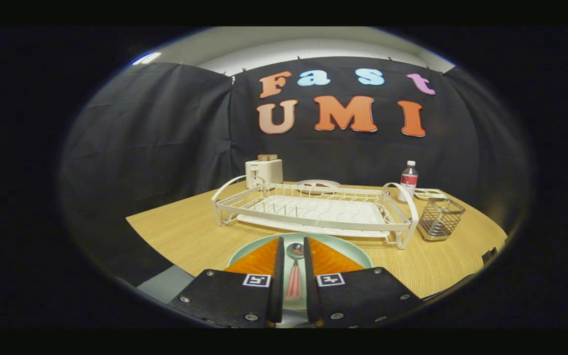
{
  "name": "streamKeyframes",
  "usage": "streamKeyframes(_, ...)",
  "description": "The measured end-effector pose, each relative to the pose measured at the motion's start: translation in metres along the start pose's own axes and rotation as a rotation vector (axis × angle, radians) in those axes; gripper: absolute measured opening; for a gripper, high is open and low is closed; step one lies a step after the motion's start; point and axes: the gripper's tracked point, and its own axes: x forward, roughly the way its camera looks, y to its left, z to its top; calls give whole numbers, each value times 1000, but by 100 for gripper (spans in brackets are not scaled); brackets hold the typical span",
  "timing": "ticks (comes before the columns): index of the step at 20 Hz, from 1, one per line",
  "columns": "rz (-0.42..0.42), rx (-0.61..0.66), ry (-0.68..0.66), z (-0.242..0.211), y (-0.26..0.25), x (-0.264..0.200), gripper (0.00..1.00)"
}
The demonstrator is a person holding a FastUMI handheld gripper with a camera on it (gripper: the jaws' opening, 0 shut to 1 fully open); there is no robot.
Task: Take the plate from the dish rack, then take the spoon from the basket and place it into the plate.
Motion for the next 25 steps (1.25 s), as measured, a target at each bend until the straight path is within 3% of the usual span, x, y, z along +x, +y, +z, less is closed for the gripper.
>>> streamKeyframes(3,5,8,8,2,-4,-4,27)
streamKeyframes(6,-9,35,7,7,-19,-8,51)
streamKeyframes(7,-20,42,9,8,-27,-10,54)
streamKeyframes(12,-76,35,17,17,-69,-22,86)
streamKeyframes(14,-103,40,2,26,-89,-29,93)
streamKeyframes(16,-144,38,-14,34,-112,-33,98)
streamKeyframes(25,-298,46,-78,57,-207,-76,98)
